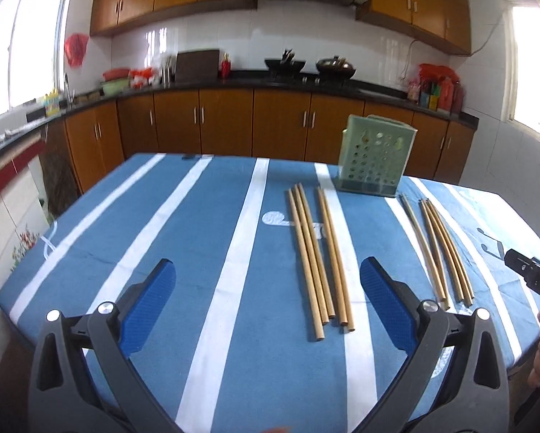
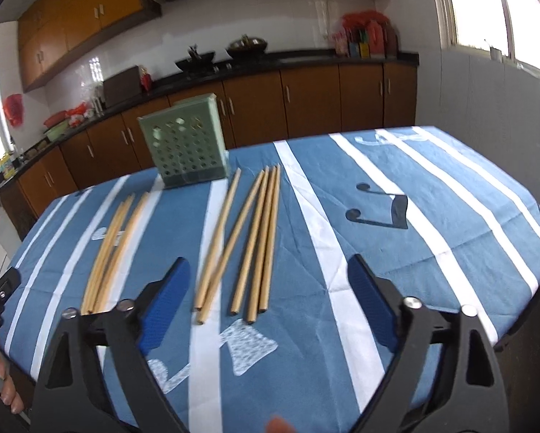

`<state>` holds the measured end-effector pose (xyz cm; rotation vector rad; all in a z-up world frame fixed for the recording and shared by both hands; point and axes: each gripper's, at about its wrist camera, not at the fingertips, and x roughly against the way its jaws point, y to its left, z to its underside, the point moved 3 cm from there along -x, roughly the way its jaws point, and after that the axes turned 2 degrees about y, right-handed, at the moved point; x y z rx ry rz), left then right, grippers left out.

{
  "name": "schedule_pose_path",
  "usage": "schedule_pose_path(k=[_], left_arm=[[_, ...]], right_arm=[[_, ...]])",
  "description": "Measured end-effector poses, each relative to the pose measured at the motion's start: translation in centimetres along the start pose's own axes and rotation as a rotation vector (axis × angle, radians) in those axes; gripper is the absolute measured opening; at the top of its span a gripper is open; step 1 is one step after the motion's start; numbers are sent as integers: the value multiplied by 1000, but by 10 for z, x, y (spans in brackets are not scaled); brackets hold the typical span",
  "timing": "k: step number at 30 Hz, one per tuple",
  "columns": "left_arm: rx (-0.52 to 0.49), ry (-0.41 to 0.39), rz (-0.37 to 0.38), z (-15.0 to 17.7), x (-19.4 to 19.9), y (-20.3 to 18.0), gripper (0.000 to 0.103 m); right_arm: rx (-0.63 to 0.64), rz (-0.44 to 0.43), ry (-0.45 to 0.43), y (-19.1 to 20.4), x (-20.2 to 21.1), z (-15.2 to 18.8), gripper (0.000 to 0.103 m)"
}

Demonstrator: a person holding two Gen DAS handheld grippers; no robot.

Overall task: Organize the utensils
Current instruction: 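Move both grippers down toward the loose wooden chopsticks, then close the right gripper on one chopstick while the left gripper closes on another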

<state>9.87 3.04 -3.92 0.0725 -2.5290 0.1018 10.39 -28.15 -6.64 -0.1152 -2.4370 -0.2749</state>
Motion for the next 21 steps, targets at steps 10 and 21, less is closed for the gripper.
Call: schedule_pose_path(k=[10, 21], left_arm=[[62, 172, 25, -12, -47, 24, 99], [30, 232, 23, -13, -75, 16, 93]], right_arm=[[-35, -39, 230, -1, -79, -8, 29], [10, -8, 257, -2, -99, -9, 18]])
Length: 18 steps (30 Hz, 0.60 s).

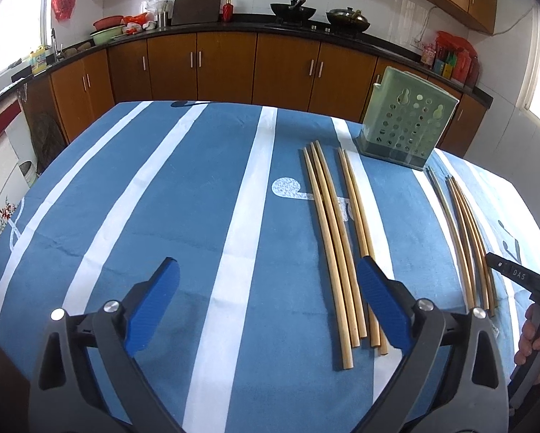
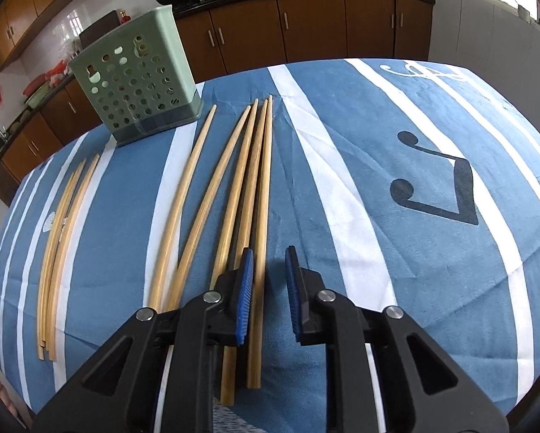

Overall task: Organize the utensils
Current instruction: 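Close the right gripper on one chopstick while the left gripper closes on another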

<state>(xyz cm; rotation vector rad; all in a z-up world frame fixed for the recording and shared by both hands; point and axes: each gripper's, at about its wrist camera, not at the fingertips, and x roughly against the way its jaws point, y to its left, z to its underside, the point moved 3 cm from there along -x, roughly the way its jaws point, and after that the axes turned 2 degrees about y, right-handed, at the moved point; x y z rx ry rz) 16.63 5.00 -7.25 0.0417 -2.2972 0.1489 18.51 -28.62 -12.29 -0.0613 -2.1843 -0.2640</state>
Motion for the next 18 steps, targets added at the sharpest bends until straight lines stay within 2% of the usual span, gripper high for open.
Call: schedule_pose_path(k=[2, 5, 6, 8, 10, 14, 18], left_arm=[[-6, 13, 3, -1, -6, -3, 86], [-12, 38, 21, -1, -14, -7, 74], [-15, 48, 33, -2, -19, -9, 71], [-22, 76, 58, -3, -27, -14, 57], [-35, 103, 82, -3, -36, -20, 48], [-68, 145, 111, -1, -49, -32, 29], [-101, 162, 118, 1, -56, -39, 20]], right_arm=[[26, 7, -7, 3, -1, 0, 18], [37, 57, -14, 1, -5, -6, 7], [5, 71, -17, -6, -5, -9, 7], [-61, 98, -25, -22, -5, -15, 7], [-86, 93, -28, -29, -5, -17, 7], [-47, 100, -36, -29, -4, -17, 7], [-39, 99, -40, -29, -6, -19, 7]])
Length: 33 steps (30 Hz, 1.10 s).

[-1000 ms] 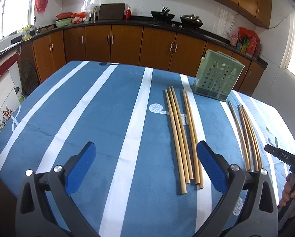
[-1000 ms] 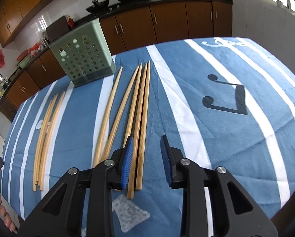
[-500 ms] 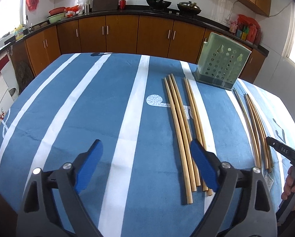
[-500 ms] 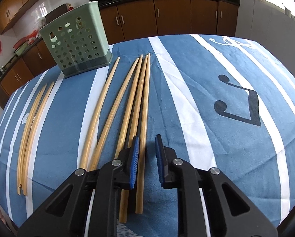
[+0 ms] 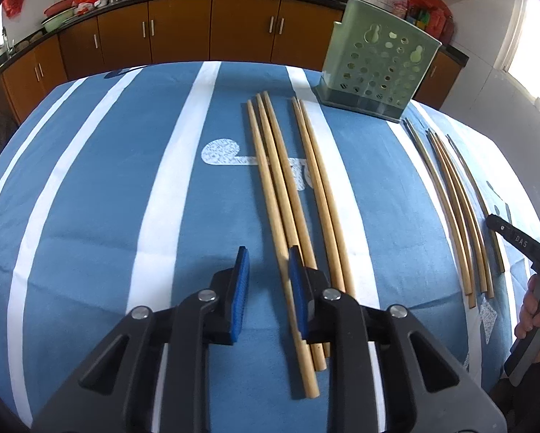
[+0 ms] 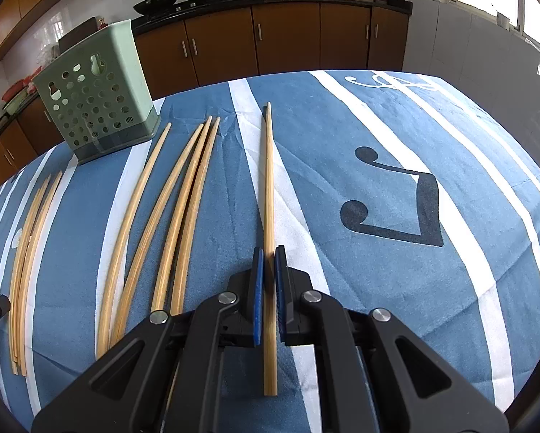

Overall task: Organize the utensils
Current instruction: 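Close the right gripper on one chopstick while the left gripper closes on another, then hold one chopstick in each gripper and align them lengthwise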

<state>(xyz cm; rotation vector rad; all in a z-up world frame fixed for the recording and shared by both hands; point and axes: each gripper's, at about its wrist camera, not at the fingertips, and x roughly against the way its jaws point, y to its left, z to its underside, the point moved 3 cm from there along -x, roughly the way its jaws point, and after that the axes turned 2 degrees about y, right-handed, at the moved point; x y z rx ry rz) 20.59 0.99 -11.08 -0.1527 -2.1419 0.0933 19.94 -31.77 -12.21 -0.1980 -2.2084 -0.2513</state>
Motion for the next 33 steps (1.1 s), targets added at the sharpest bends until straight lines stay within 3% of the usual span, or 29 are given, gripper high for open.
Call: schedule_pose_path(k=[6, 13, 18, 33], left_arm=[[-33, 7, -39, 0, -6, -4, 8], [9, -15, -95, -30, -23, 28, 8], [50, -46, -72, -47, -31, 50, 8], [44, -69, -54, -19, -13, 54, 9]], right_arm=[[12, -3, 5, 2, 0, 1, 7], [29, -13, 5, 3, -11, -15, 7], [18, -1, -15, -2, -18, -24, 7], [1, -53, -20, -10, -4, -5, 8]])
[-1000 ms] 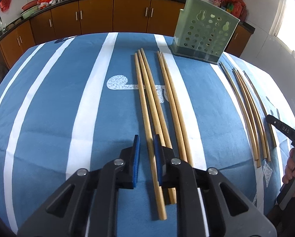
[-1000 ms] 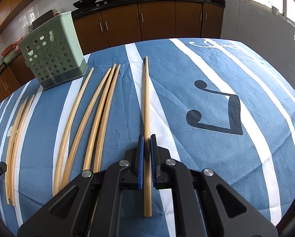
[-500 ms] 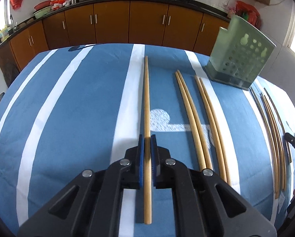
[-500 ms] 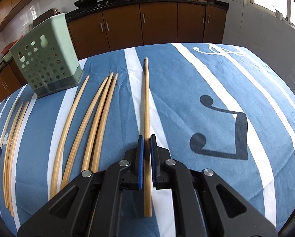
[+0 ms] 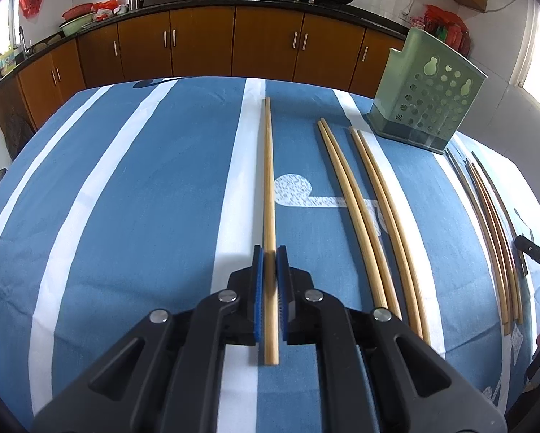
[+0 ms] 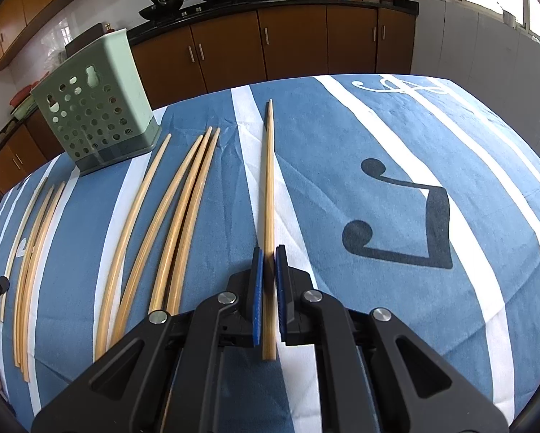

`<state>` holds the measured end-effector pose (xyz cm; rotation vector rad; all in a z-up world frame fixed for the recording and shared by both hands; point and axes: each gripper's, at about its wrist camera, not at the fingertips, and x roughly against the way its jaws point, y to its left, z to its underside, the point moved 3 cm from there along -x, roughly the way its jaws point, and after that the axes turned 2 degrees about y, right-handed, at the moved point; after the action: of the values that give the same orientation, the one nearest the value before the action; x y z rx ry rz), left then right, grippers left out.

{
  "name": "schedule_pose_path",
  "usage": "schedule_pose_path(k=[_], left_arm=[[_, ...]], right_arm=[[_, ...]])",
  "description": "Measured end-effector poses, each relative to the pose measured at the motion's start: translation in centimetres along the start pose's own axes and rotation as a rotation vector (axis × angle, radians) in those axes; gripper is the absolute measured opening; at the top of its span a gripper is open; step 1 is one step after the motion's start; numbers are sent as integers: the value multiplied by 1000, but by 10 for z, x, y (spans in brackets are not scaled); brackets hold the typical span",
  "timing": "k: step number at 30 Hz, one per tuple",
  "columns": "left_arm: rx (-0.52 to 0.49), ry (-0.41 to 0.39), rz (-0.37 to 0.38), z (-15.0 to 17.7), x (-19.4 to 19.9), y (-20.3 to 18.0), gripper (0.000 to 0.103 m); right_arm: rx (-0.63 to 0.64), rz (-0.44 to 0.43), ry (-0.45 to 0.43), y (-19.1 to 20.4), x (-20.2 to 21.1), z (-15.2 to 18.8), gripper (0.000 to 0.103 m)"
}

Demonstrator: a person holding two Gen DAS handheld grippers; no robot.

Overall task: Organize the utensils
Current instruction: 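Hold one chopstick in each gripper and align them lengthwise, then lift both held chopsticks and carry them over the green holder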

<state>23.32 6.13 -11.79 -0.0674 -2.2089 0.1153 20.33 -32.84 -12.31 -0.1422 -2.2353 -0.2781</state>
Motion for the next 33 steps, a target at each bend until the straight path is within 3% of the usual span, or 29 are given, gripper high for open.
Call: schedule_pose_path(k=[17, 21, 25, 33], left_arm=[[-29, 2, -34, 11, 5, -3, 9], [-44, 4, -39, 14, 8, -3, 8], [-46, 18, -27, 13, 12, -2, 8], [-45, -84, -9, -5, 50, -5, 7]], right_arm=[[47, 29, 3, 5, 2, 4, 8], [37, -1, 4, 1, 5, 4, 7], [19, -33, -60, -1, 27, -2, 7], [13, -76, -165, 2, 64, -18, 7]])
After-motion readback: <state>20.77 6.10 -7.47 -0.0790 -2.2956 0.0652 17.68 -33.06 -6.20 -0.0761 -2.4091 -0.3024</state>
